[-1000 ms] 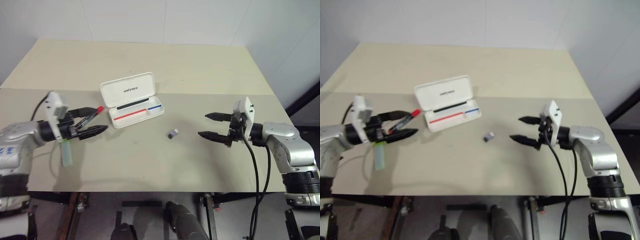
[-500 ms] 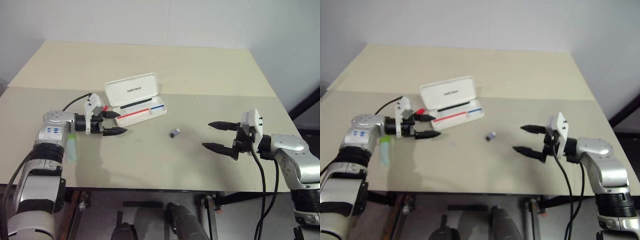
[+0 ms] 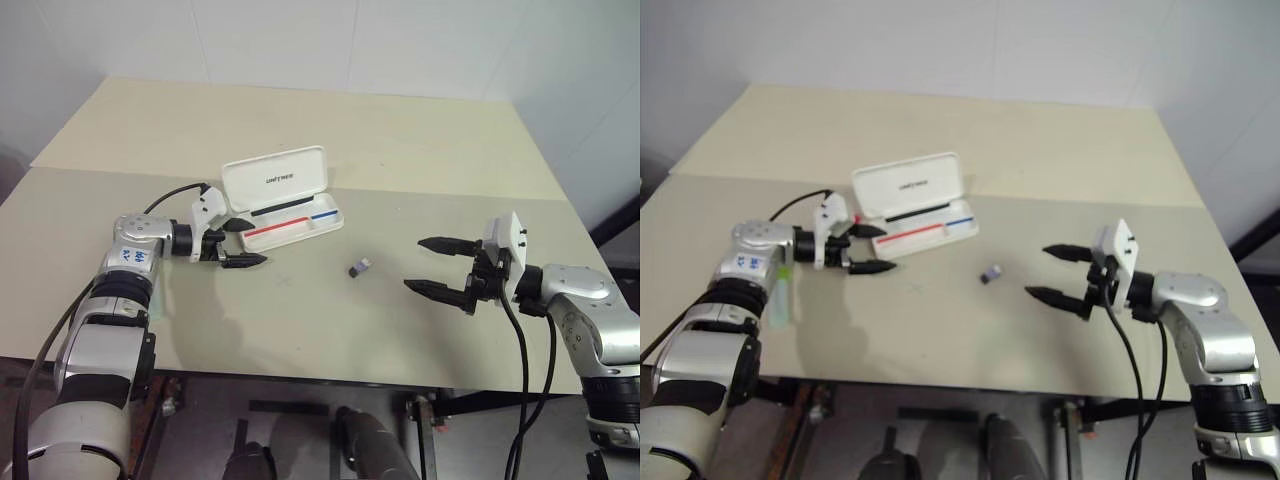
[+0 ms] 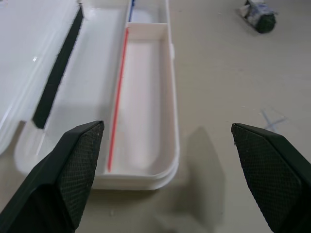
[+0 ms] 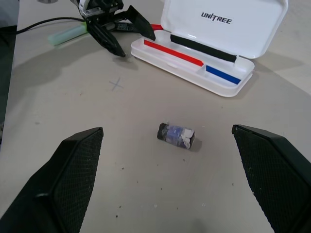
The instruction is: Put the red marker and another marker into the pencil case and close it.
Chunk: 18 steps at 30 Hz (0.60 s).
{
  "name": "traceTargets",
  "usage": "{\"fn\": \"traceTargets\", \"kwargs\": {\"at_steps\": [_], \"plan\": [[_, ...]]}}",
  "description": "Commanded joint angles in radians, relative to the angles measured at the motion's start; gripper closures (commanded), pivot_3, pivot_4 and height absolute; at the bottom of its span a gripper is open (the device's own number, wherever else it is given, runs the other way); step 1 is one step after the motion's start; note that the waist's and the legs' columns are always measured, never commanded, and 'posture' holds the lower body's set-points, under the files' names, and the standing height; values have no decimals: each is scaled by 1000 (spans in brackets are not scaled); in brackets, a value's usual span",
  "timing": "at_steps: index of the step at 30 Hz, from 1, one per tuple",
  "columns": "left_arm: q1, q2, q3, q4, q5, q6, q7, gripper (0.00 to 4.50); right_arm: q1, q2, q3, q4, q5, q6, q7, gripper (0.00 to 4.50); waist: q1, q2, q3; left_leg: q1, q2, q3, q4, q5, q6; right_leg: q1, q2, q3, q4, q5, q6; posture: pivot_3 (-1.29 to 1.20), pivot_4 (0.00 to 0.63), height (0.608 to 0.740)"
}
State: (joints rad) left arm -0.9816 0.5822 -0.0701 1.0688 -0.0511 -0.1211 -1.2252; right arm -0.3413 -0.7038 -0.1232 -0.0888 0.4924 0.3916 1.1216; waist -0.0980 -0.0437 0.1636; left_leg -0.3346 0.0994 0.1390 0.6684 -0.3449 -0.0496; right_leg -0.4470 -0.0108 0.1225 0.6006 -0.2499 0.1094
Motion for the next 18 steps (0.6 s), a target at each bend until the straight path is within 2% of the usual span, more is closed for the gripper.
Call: {"fn": "traceTargets", "kwargs": {"at_steps": [1, 4, 14, 18], "plan": [[-7, -16, -15, 15, 24, -4, -27, 231, -20, -5, -3, -9, 4, -16, -2, 0, 5, 0, 0, 0, 0, 0, 0, 0, 0, 0, 0, 0, 0, 0, 0, 0, 150, 740], [-5, -20, -16, 22, 33, -2, -32, 976, -24, -3, 2, -3, 0, -19, -2, 0, 9, 0, 0, 0, 0, 0, 1, 0, 0, 0, 0, 0, 0, 0, 0, 0, 150, 740], [-18, -16, -10, 44, 44, 1, -34, 4428, -46, 2, 13, 16, -10, -25, 0, 0, 12, 0, 0, 0, 0, 0, 0, 0, 0, 0, 0, 0, 1, 0, 0, 0, 150, 740], [-30, -10, -3, 48, 44, -12, -40, 4490, -53, 4, 18, 21, -13, -28, -1, 0, 14, 0, 0, 0, 0, 0, 0, 0, 0, 0, 0, 0, 1, 0, 0, 0, 150, 740]]}}
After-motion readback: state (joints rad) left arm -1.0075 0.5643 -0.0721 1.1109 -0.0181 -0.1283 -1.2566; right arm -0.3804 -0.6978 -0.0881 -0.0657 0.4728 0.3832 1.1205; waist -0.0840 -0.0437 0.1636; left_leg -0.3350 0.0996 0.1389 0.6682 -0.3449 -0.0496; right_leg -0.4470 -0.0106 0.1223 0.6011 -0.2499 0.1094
